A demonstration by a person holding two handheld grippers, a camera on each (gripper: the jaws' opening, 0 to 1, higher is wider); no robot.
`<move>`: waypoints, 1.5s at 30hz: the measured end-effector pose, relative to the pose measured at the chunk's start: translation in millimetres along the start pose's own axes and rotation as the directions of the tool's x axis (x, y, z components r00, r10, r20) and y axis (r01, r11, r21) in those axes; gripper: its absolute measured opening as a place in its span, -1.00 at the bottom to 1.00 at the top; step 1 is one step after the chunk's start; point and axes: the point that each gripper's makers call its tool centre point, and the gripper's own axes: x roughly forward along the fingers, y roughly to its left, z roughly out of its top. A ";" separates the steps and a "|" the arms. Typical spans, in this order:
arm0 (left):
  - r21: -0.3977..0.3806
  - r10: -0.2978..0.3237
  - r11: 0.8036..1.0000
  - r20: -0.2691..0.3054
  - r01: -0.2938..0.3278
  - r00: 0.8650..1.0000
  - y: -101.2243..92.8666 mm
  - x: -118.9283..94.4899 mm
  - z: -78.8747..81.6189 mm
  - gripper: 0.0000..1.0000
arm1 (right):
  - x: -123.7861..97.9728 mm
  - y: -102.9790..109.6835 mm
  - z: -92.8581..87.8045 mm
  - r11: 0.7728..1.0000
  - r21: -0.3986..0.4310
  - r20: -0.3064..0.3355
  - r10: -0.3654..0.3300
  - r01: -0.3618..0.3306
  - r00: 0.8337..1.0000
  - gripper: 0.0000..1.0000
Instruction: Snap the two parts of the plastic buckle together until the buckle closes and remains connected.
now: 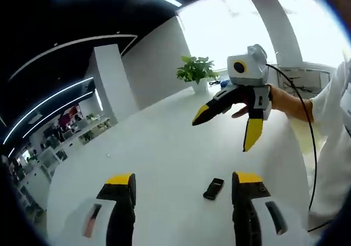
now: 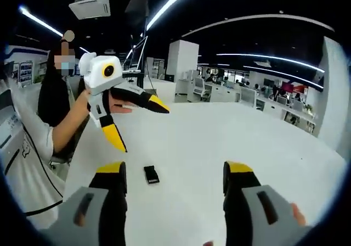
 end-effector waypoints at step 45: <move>-0.232 -0.117 0.969 -0.109 0.089 0.987 -38.8 25.2 -52.2 -0.68 | 41.8 39.6 -48.0 0.996 0.078 -0.159 0.054 -0.042 0.986 -0.76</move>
